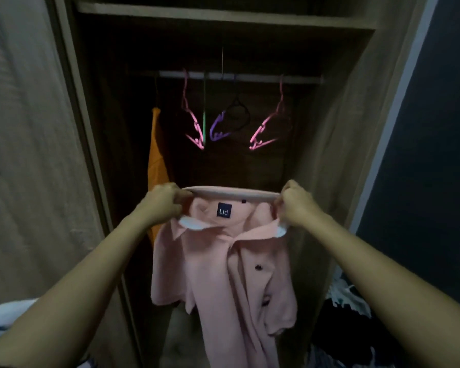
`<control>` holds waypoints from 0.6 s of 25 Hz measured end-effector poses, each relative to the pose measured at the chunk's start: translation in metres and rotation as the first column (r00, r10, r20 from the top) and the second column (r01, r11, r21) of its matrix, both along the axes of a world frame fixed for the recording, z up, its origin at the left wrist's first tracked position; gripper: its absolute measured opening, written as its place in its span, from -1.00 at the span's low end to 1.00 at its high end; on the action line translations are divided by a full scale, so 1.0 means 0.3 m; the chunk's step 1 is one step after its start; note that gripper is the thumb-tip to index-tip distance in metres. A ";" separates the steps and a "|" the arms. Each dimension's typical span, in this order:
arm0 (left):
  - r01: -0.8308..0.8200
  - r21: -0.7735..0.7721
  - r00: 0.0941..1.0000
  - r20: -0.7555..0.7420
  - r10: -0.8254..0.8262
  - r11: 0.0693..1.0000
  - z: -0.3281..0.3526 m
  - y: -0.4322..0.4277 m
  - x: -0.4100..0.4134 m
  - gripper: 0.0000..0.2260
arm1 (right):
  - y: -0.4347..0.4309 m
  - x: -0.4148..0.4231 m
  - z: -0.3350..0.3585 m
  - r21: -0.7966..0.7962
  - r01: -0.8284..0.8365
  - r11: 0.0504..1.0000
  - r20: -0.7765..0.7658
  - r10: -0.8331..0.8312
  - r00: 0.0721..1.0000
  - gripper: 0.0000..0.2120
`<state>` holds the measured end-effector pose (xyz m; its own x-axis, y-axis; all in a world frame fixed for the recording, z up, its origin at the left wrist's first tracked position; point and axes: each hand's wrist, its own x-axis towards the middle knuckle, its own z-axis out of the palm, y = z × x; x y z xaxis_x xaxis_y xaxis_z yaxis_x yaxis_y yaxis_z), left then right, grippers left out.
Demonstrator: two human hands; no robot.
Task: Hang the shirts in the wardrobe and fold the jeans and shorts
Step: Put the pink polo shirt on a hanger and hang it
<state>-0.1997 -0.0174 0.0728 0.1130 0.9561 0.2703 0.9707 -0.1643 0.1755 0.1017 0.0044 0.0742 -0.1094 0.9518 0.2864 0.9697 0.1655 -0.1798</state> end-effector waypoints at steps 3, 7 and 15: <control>-0.026 -0.098 0.998 -0.052 0.021 0.995 -0.081 -0.010 0.017 -0.55 | 0.014 0.010 -0.054 -0.104 -0.020 0.994 -0.026 0.017 1.000 -0.81; -0.155 -0.047 0.974 0.160 0.160 0.987 -0.087 -0.001 0.008 -0.62 | 0.022 -0.016 -0.038 -0.111 -0.076 0.991 -0.257 0.045 0.965 -0.79; -0.413 0.091 0.894 0.227 0.385 0.906 -0.157 -0.016 0.159 -0.75 | 0.018 -0.048 -0.034 -0.099 -0.108 0.989 -0.182 0.089 0.979 -0.64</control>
<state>-0.1520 -0.0223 0.0257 -0.3403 0.8626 0.3744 0.9063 0.1947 0.3752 0.0872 0.0100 0.0641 -0.1611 0.9653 0.2056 0.9007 0.2290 -0.3692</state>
